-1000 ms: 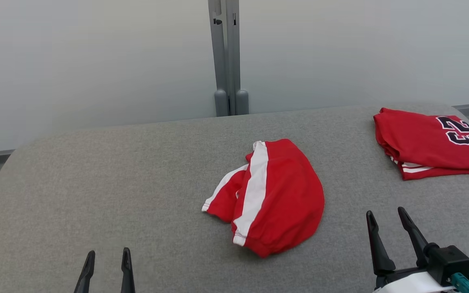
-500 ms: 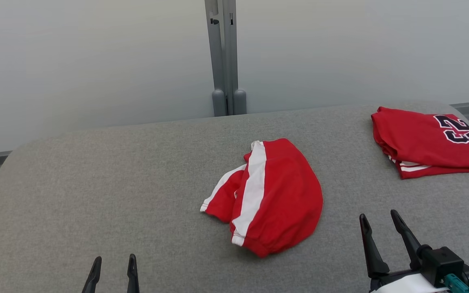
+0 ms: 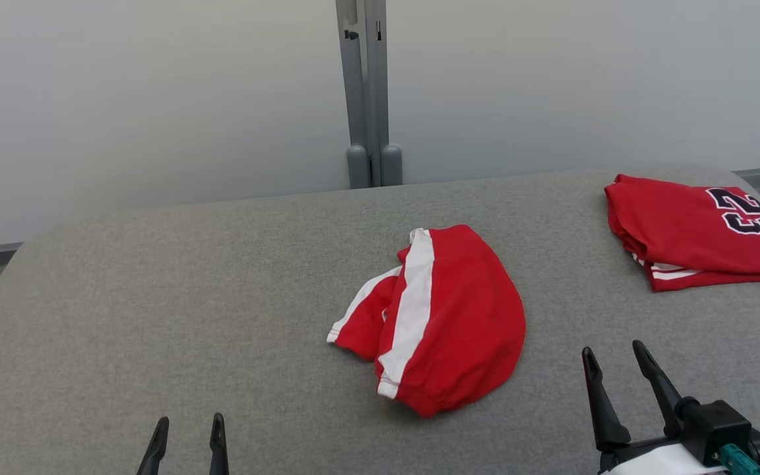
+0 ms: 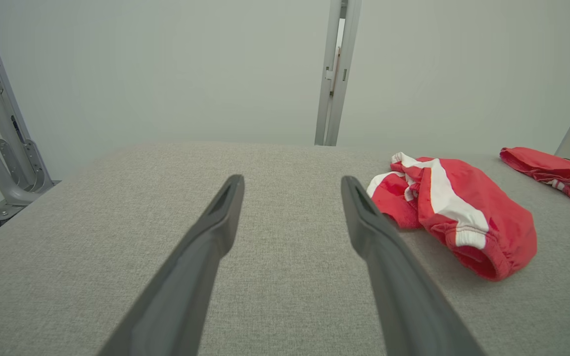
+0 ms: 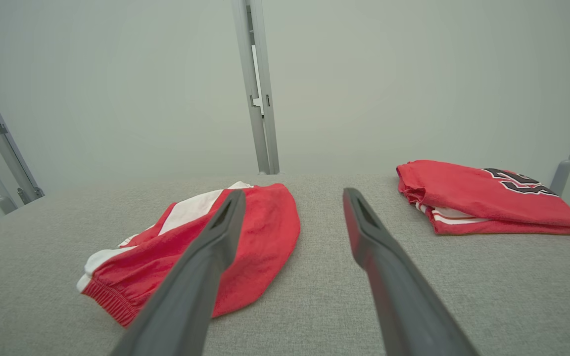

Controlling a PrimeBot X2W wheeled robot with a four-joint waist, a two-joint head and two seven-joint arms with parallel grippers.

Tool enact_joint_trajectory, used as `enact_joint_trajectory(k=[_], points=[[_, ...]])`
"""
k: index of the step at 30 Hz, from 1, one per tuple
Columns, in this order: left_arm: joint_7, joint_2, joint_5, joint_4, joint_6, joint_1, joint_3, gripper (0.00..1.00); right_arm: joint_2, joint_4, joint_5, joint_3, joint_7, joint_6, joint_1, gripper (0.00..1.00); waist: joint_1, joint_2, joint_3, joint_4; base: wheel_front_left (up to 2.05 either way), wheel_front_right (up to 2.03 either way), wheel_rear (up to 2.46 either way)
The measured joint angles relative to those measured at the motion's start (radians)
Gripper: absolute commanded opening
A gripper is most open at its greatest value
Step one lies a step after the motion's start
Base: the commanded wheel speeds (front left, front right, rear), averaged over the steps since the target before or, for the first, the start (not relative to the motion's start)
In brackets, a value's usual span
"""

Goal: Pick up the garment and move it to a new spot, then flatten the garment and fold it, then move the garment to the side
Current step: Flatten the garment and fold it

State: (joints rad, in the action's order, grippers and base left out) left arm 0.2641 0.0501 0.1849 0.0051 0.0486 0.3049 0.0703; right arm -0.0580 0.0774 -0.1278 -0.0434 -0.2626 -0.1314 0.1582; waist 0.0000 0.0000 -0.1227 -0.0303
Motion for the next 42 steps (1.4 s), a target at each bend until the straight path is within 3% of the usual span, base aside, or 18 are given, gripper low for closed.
enact_joint_trajectory(k=[13, 19, 26, 29, 32, 35, 42], points=[[0.000, 0.000, -0.012, 0.009, 0.001, -0.003, 0.010, 1.00, 0.000, 0.000, -0.003, -0.002, 0.000, 0.000, 0.000, 1.00, 0.0000, 0.0000, 0.002, 0.004, 0.00, 0.00, 0.00], [0.000, 0.000, 0.072, 0.016, 0.015, -0.003, 0.005, 1.00, 0.000, -0.001, -0.003, -0.002, 0.000, 0.000, 0.000, 1.00, 0.0000, 0.0000, 0.004, 0.007, 0.00, 0.00, 0.00], [0.000, 0.000, 0.388, 0.093, 0.071, -0.019, 0.068, 1.00, -0.002, -0.002, -0.003, -0.006, 0.000, 0.000, -0.001, 1.00, 0.0000, 0.0000, 0.024, 0.010, 0.00, 0.00, 0.00], [0.000, 0.000, 0.553, 0.172, 0.078, -0.050, 0.161, 1.00, -0.009, 0.000, -0.003, -0.013, 0.000, 0.000, -0.006, 1.00, 0.0000, 0.0000, 0.038, 0.011, 0.00, 0.00, 0.00], [-0.020, 0.000, 0.815, 0.197, 0.079, -0.100, 0.300, 1.00, -0.016, 0.000, -0.003, -0.021, 0.000, 0.000, -0.015, 1.00, 0.0000, 0.0000, 0.055, 0.009, 0.00, 0.00, 0.00], [-0.054, 0.000, 1.006, 0.189, 0.079, -0.151, 0.356, 1.00, -0.024, 0.000, -0.002, -0.030, 0.000, 0.000, -0.023, 1.00, 0.0000, 0.0000, 0.071, 0.004, 0.00, 0.00, 0.00], [-0.110, 0.000, 1.170, 0.215, 0.079, -0.235, 0.426, 1.00, -0.044, -0.003, -0.002, -0.041, 0.000, 0.000, -0.046, 1.00, 0.0000, 0.0000, 0.104, -0.020, 0.00, 0.00, 0.00]])
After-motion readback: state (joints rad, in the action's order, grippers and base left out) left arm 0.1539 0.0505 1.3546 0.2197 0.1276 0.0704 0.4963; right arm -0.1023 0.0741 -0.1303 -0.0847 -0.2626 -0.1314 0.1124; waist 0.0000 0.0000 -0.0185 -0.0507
